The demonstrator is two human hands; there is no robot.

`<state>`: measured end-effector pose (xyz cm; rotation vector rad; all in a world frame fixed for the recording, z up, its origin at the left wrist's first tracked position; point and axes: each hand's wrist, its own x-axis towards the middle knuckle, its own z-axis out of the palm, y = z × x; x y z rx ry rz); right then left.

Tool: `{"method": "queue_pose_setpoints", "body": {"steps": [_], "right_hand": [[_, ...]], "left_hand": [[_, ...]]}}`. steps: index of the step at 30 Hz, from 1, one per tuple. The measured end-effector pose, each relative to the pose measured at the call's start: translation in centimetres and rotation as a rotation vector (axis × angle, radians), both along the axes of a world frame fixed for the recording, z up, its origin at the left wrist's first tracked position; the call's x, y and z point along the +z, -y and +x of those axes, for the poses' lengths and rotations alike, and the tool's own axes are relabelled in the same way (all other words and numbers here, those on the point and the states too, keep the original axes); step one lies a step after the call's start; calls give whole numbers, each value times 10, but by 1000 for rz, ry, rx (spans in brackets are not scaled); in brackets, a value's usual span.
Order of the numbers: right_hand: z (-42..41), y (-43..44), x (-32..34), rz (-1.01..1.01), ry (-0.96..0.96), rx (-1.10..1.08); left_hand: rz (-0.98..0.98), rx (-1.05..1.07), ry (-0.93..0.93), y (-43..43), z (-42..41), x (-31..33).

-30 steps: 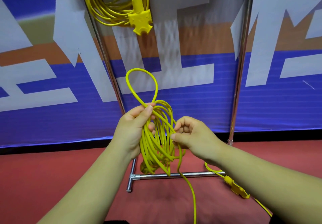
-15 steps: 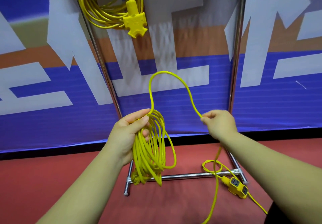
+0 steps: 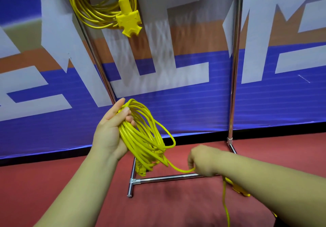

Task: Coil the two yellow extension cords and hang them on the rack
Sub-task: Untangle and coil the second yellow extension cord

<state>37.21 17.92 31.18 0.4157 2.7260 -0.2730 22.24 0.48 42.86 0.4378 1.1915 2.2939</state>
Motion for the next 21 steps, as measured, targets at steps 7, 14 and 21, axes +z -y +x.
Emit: {"method": "queue_pose_setpoints", "body": {"steps": [7,14,21], "right_hand": [[6,26,8,-78,-65,140],[17,15,1,-753,-24,-420],[23,9,0,-1026,87,-526]], "left_hand": [[-56,109,-68,0,-8,-13],[-23,411,-10,3,-29,-13],[-112,604,28,14,-55,-25]]}}
